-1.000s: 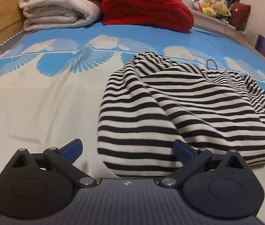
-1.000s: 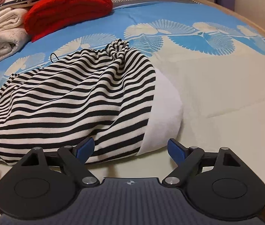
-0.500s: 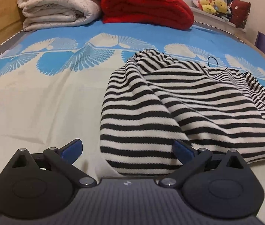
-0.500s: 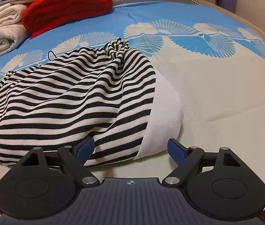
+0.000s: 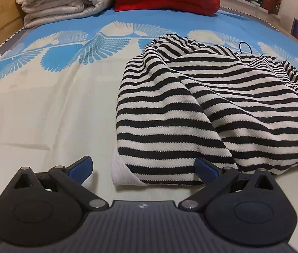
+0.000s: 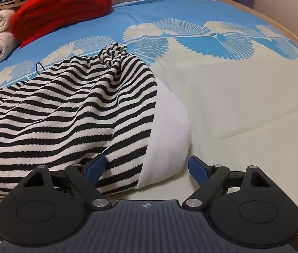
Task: Fold small clothes
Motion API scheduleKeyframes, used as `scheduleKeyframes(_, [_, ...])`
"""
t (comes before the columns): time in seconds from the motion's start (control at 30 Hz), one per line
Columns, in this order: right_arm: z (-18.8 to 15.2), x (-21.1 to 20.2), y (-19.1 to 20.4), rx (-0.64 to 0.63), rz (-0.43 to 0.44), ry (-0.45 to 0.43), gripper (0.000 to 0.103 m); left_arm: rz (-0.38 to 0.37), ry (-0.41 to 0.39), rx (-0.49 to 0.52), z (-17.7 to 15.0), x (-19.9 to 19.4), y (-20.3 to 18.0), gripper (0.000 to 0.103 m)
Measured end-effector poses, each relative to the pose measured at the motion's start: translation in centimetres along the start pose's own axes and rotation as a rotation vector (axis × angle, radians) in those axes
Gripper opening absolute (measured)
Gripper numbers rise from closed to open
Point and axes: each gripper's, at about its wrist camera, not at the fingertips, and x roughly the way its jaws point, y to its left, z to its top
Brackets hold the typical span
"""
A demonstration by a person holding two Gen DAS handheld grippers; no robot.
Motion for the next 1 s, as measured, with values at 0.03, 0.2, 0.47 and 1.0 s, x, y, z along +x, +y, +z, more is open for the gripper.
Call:
scheduleKeyframes(0.03, [0.0,0.1,0.0,-0.002,-0.001,0.001,0.086,0.001,0.001,-0.002,0.0,0.0,0.0,0.102])
scheduleKeyframes(0.2, [0.1,0.1,0.0,-0.004,-0.004,0.003,0.086,0.003,0.004,0.0,0.1,0.1,-0.2,0.102])
scheduleKeyframes(0.47, [0.0,0.3,0.3,-0.023,-0.005,0.004,0.083,0.005,0.014,-0.012,0.3,0.2,-0.2,0.102])
scheduleKeyframes(1.0, [1.0,-2.0,-5.2,0.167,0.111,-0.11,0.008,-0.137,-0.046,-0.085,0.6,-2.0,2.5,0.007])
